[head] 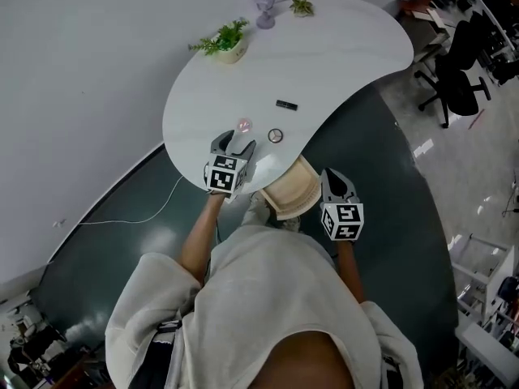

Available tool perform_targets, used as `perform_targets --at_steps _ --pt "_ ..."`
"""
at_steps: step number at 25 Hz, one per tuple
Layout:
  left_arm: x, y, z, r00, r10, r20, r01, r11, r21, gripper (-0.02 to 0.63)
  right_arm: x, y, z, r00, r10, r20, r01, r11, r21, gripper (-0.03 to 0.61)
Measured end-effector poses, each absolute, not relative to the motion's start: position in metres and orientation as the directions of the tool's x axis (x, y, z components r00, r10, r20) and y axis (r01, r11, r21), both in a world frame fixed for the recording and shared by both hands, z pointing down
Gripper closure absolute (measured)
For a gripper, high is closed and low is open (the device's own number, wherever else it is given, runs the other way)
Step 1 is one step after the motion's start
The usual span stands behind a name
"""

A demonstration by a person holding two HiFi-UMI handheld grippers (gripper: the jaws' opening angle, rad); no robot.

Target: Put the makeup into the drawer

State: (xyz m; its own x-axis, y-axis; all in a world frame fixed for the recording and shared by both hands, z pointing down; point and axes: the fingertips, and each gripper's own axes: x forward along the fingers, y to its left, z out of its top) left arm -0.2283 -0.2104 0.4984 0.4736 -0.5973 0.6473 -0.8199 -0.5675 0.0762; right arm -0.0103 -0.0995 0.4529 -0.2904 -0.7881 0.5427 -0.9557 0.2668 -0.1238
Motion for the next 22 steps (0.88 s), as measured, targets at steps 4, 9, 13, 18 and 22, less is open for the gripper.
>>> perform_targets --at_steps 4,9,13,18,22 --pt "-0.231 -0.232 0.525 0.481 -0.546 0.686 -0.803 -0.588 0.095 0.356 -0.022 -0.107 0.455 -0.254 -0.789 0.559 -0.967 0.228 -0.118 0.581" --pt "-0.234 -0.251 0.554 0.474 -0.502 0.724 -0.793 -0.600 0.104 0.357 -0.025 -0.105 0.459 -0.201 -0.786 0.584 -0.979 0.177 -0.099 0.580" --pt "-0.235 -0.257 0.573 0.468 -0.461 0.754 -0.784 -0.611 0.112 0.355 -0.020 -0.097 0.463 -0.157 -0.782 0.604 -0.988 0.131 -0.086 0.581" --pt "-0.231 -0.264 0.590 0.461 -0.437 0.773 -0.781 -0.614 0.119 0.348 -0.020 -0.088 0.464 -0.124 -0.776 0.618 -0.992 0.100 -0.073 0.581" --pt "-0.232 -0.270 0.594 0.433 -0.457 0.777 -0.784 -0.616 0.074 0.350 -0.020 -0.082 0.464 -0.105 -0.774 0.625 -0.994 0.083 -0.065 0.581"
